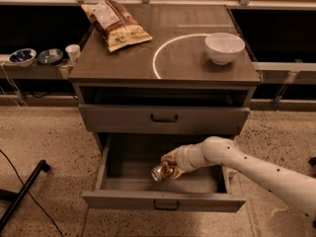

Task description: Pick orange can from middle drawer and place on counter

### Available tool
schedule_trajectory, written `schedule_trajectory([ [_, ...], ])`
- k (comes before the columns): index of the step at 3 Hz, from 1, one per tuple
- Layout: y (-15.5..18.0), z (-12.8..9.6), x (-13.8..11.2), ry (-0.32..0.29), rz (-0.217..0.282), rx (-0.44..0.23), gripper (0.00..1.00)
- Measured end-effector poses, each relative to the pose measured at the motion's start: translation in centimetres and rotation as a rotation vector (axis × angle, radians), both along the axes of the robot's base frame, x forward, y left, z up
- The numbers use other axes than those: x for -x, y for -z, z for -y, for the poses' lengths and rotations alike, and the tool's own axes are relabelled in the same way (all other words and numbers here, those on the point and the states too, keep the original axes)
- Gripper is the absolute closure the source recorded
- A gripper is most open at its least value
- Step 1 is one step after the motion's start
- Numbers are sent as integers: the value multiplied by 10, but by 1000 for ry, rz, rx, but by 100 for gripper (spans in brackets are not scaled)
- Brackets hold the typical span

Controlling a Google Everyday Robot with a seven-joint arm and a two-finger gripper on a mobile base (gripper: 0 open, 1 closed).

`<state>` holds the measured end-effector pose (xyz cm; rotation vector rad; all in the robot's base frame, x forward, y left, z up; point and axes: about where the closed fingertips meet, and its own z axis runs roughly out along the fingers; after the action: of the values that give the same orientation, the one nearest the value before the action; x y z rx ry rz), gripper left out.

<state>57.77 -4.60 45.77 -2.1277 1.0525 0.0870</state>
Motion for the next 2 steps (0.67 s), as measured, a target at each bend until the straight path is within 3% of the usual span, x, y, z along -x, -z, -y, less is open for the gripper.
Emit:
schedule_trajectory([
  [1, -46, 2, 23, -75, 119, 106, 100],
  [2, -85, -7, 46, -86, 210, 216, 100],
])
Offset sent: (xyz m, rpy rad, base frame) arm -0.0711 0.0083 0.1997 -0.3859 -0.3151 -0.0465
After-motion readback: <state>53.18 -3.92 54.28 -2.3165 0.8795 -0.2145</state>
